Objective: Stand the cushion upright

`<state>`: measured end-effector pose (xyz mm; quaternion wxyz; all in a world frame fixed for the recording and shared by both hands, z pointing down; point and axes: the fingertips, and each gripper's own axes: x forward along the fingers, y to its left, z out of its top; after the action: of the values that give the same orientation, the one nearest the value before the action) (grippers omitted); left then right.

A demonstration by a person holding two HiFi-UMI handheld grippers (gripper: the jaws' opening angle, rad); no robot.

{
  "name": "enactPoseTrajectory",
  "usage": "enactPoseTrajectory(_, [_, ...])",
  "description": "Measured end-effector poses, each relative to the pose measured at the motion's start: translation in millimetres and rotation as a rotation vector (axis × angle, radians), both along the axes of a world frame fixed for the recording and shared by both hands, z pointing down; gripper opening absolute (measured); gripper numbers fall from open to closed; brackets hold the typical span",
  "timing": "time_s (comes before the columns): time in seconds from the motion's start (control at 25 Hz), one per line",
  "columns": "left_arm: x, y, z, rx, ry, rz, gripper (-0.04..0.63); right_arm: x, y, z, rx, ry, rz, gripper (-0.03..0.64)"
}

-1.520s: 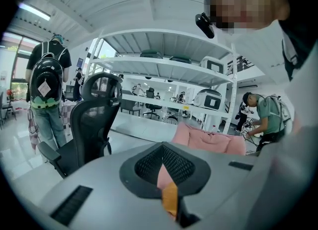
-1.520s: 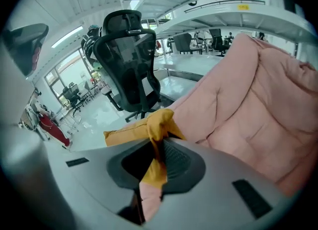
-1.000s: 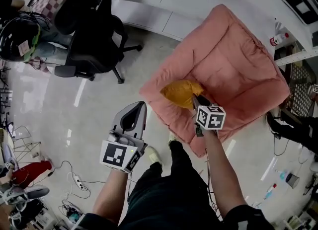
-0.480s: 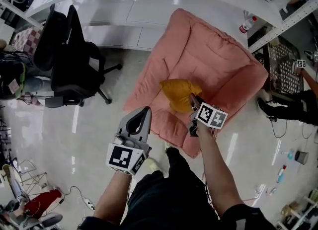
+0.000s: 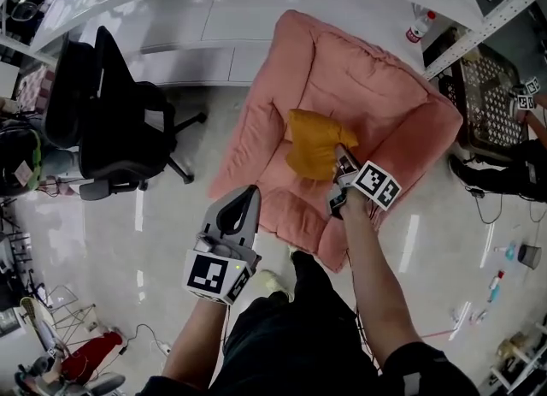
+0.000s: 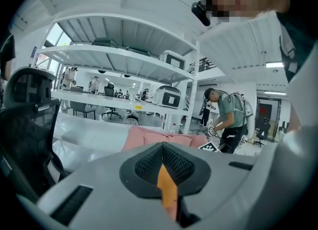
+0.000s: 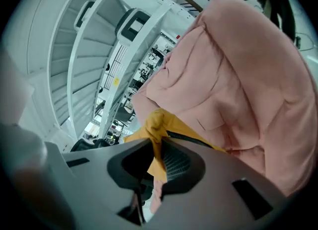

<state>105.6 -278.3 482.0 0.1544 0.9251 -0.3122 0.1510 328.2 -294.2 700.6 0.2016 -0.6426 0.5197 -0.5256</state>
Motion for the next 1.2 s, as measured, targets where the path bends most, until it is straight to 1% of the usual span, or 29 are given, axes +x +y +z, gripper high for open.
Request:
enactPoseTrajectory(0.16, [6, -8, 5, 0.006, 0.004, 0.006, 0.006, 19, -11, 31, -0.038, -0.041, 0.046, 0.044])
enactPoseTrajectory(0.24, [8, -12, 8, 0.008, 0.010, 0.001, 0.006, 27, -16, 52, -0.076, -0.046, 0.053, 0.048])
enactPoseTrajectory(0.36, [6, -16, 15, -0.002, -0.003, -0.008, 0.006, 43, -18, 78, -0.129, -0.059, 0.078, 0.055])
enactPoseTrajectory(0.48, [3, -21, 20, -0.016, -0.018, -0.016, 0.006, 59, -26, 84, -0.134, -0.061, 0.107, 0.075])
enactPoseTrajectory(0.6, [5, -25, 24, -0.021, -0.021, -0.014, 0.006, 70, -36, 85, -0.132, -0.045, 0.102, 0.098])
enactPoseTrajectory(0.72, [10, -28, 27, -0.023, -0.018, -0.006, 0.006, 78, -42, 85, -0.130, -0.008, 0.094, 0.123])
enactPoseTrajectory(0.84, [17, -30, 26, -0.022, -0.011, 0.004, 0.006, 85, -41, 84, -0.154, 0.040, 0.093, 0.147])
enactPoseTrajectory(1.0, [20, -30, 23, -0.021, -0.005, 0.015, 0.006, 95, -37, 75, -0.185, 0.165, 0.089, 0.200])
enactPoseTrajectory(1.16, [22, -28, 21, -0.009, 0.001, 0.020, 0.006, 95, -38, 56, -0.172, 0.275, 0.042, 0.202])
enactPoseTrajectory(1.2, [23, -27, 20, -0.012, 0.005, 0.020, 0.006, 94, -38, 49, -0.162, 0.297, 0.029, 0.194])
